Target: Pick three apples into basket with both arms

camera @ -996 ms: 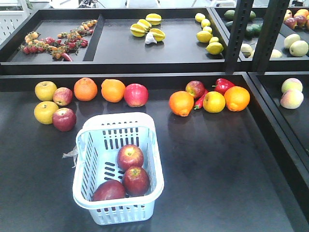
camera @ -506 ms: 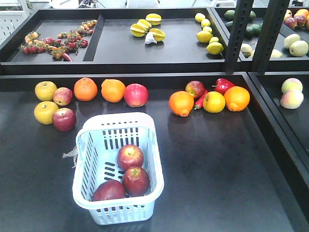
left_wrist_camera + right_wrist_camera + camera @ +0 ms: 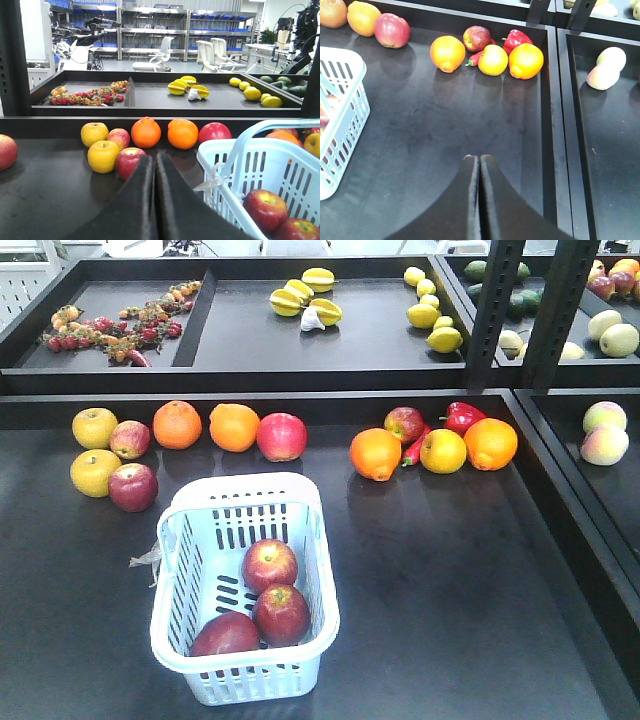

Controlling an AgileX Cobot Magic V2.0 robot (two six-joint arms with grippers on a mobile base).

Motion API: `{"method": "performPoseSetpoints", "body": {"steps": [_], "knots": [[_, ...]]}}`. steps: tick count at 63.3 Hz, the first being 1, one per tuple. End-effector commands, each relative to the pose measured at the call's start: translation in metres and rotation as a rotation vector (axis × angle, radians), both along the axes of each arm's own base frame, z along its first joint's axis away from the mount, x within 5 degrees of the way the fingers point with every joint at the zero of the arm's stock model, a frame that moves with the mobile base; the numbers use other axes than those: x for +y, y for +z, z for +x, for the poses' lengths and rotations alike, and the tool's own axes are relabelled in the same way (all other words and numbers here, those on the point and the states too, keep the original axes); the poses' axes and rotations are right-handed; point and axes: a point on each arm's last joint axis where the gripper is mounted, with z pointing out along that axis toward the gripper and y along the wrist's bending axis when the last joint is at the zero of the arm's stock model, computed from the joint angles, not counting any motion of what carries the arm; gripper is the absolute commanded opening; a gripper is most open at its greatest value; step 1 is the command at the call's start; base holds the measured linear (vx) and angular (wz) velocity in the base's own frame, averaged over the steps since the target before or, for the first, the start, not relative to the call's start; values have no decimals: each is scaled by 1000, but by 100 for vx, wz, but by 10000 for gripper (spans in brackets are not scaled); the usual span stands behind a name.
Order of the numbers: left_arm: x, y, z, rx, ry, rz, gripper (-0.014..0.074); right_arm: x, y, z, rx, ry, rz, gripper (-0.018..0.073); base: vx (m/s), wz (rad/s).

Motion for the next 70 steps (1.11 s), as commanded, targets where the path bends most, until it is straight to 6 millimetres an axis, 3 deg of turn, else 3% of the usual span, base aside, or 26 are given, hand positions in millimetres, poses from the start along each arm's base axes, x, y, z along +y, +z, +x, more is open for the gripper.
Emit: {"method": "performPoseSetpoints", "body": {"steps": [1, 59, 70], "knots": [[-1, 1, 0, -72, -8, -29, -8, -1, 13, 2, -91, 1, -4, -9, 0, 0], [0, 0, 0, -67, -9, -85, -8, -1, 13, 2, -90, 1, -4, -9, 0, 0], [0, 0, 0, -67, -9, -85, -8, -2, 19, -6, -151, 7, 3, -9, 0, 0]]}}
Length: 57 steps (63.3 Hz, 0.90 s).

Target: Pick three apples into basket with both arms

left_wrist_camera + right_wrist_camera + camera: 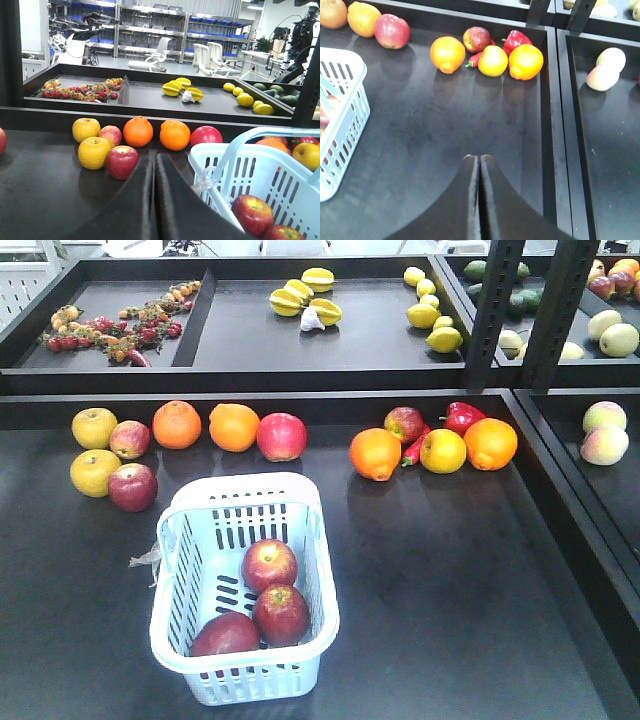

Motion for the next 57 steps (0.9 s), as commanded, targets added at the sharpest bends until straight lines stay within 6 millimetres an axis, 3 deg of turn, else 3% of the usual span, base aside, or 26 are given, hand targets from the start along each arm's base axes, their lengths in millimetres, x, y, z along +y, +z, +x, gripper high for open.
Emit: {"method": "performPoseSetpoints", "body": {"steps": [1, 14, 27, 57], "knots": [[0, 0, 0, -71, -1, -12, -8, -2, 18, -3, -139, 7, 1, -9, 0, 0], [0, 0, 0, -71, -1, -12, -8, 0, 0, -12, -327, 47, 39, -9, 0, 0], [0, 0, 0, -71, -1, -12, -8, -1, -40, -29, -480, 71, 99, -9, 0, 0], [0, 0, 0, -71, -1, -12, -8, -9, -126, -62, -642, 19, 185, -9, 0, 0]]}}
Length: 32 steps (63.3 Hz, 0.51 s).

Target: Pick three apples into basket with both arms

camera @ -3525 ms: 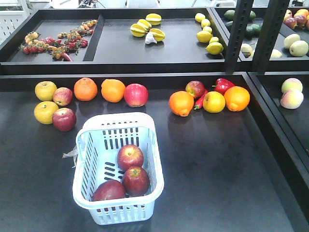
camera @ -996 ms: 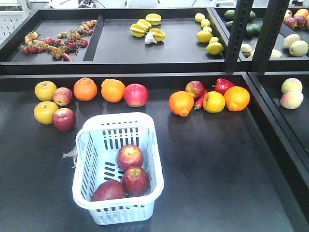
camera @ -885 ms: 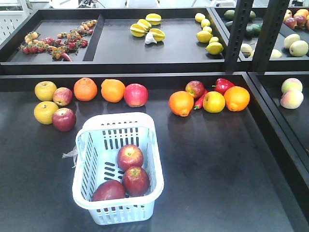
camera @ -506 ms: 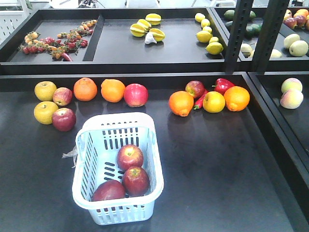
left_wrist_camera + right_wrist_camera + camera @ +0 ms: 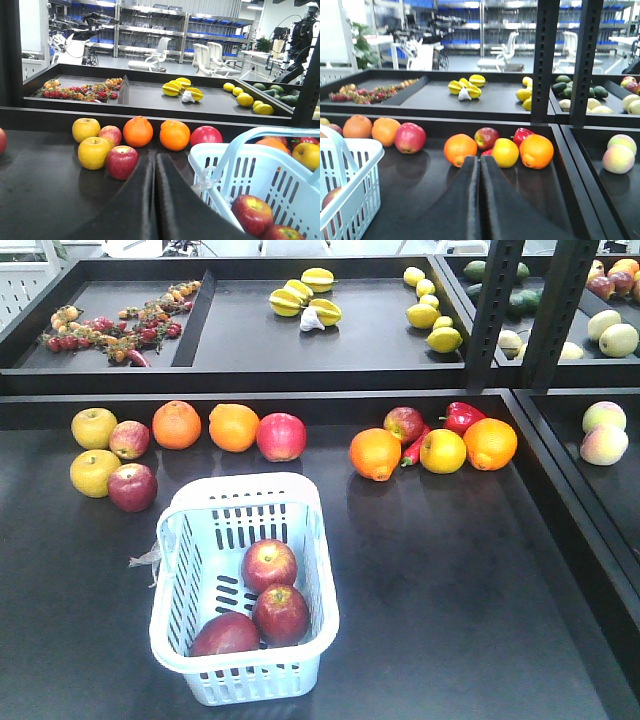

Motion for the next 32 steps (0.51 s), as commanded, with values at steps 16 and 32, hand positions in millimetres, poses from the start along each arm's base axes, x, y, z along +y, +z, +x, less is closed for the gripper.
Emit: {"method": "performPoseSetpoints", "body": {"steps": [16, 32], "knots": [[0, 0, 0, -65, -1, -11, -8, -4, -20, -1, -111, -83, 62, -9, 0, 0], [0, 0, 0, -65, -1, -11, -8, -4, -26, 0, -146, -75, 62, -9, 0, 0]]}}
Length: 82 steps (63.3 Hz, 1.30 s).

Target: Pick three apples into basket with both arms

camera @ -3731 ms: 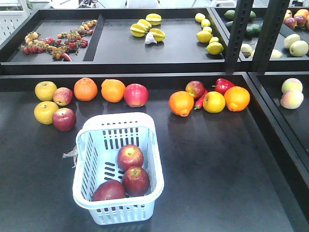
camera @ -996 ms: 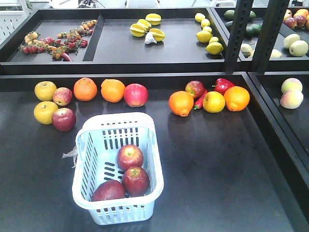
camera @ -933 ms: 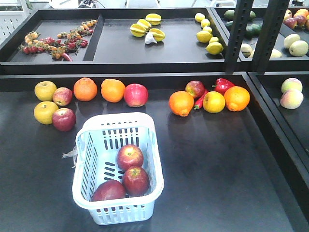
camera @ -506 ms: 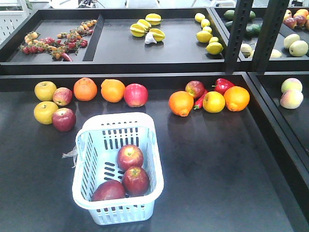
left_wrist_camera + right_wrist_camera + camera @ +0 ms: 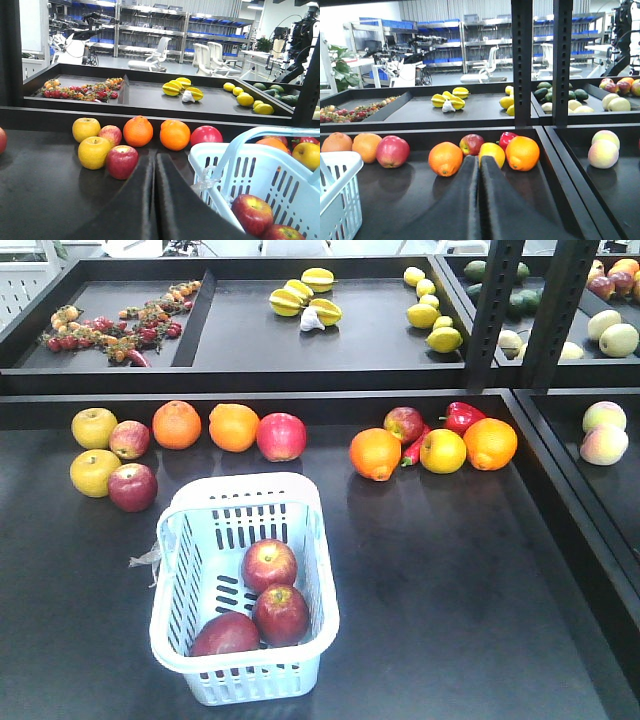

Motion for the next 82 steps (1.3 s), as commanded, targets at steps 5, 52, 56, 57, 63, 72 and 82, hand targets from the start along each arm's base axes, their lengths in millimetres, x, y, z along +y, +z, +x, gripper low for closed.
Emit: {"method": "performPoseSetpoints", "body": {"steps": [5, 52, 56, 57, 63, 72, 82], "knots": [[0, 0, 0, -66, -1, -11, -8, 0, 4, -1, -87, 1, 1, -9, 0, 0], [0, 0, 0, -66, -1, -11, -8, 0, 4, -1, -86, 1, 0, -9, 0, 0], [0, 0, 0, -66, -1, -11, -8, 0, 4, -1, -86, 1, 0, -9, 0, 0], [0, 0, 0, -66, -1, -11, -8, 0, 4, -1, -86, 1, 0, -9, 0, 0], [0, 0, 0, -66, -1, -11, -8, 0, 4, -1, -86, 1, 0, -9, 0, 0], [0, 0, 0, -66, -1, -11, -8, 0, 4, -1, -86, 1, 0, -9, 0, 0], [0, 0, 0, -66, -1, -11, -8, 0, 4, -1, -86, 1, 0, -9, 0, 0]]}}
